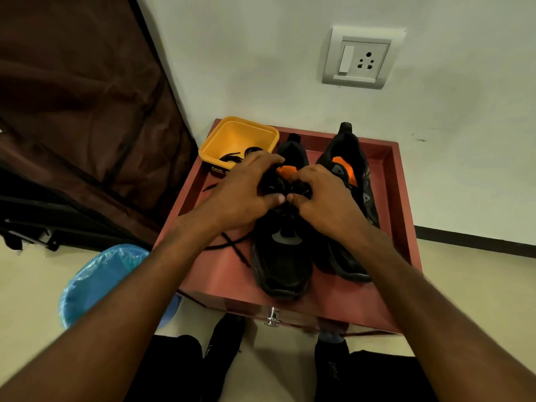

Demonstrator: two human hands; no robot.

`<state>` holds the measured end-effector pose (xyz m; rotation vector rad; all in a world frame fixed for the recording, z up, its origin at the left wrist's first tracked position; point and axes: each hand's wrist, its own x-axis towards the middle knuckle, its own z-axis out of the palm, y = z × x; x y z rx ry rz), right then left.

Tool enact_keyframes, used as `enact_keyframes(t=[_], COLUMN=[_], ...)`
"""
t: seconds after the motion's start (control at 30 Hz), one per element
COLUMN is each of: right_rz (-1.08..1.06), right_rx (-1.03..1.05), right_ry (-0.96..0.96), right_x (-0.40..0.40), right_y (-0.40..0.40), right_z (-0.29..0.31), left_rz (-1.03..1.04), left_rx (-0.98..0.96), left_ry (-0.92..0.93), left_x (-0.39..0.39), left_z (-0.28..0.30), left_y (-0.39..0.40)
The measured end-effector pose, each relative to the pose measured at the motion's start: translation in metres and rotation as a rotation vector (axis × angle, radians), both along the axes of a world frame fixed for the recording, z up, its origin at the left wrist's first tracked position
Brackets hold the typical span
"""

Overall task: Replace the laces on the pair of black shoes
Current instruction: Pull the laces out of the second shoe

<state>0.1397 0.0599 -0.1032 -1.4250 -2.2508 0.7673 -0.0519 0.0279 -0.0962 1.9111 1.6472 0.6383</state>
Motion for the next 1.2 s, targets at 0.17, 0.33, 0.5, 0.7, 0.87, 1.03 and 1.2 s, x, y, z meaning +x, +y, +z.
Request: enact_keyframes(t=[0.17, 0.33, 0.5, 0.7, 0.87, 1.03, 1.2], right_rz=[-0.030, -0.085, -0.130, -0.342, -0.268, -0.115, -0.409], right_rx=[0.016, -0.009, -0.011, -0.261, -0.153, 0.145, -0.249], right_ry=[-0.005, 0.033, 0.098, 0.504, 0.369, -0.024, 0.693], right_x=[0.001, 0.007, -0.002, -0.006, 0.000, -0.011, -0.013], right_y=[0.002, 0.003, 0.001, 0.000, 0.000, 0.003, -0.001], right_z=[0.002, 0.006, 0.002, 0.004, -0.003, -0.012, 0.009], left_rz=[-0.079, -0.032, -0.003, -0.007, -0.009, -0.002, -0.001], left_rx=[-0.010, -0.016, -0.006, -0.034, -0.032, -0.024, -0.035], left_ry=[0.027, -0.039, -0.078, -0.098, -0.109, -0.124, -0.142], left_x=[0.012, 0.006, 0.008, 0.007, 0.009, 0.010, 0.006], left_z=[-0.020, -0.021, -0.020, -0.022, -0.024, -0.026, -0.028], left_y=[-0.003, -0.005, -0.009, -0.008, -0.008, -0.007, -0.007])
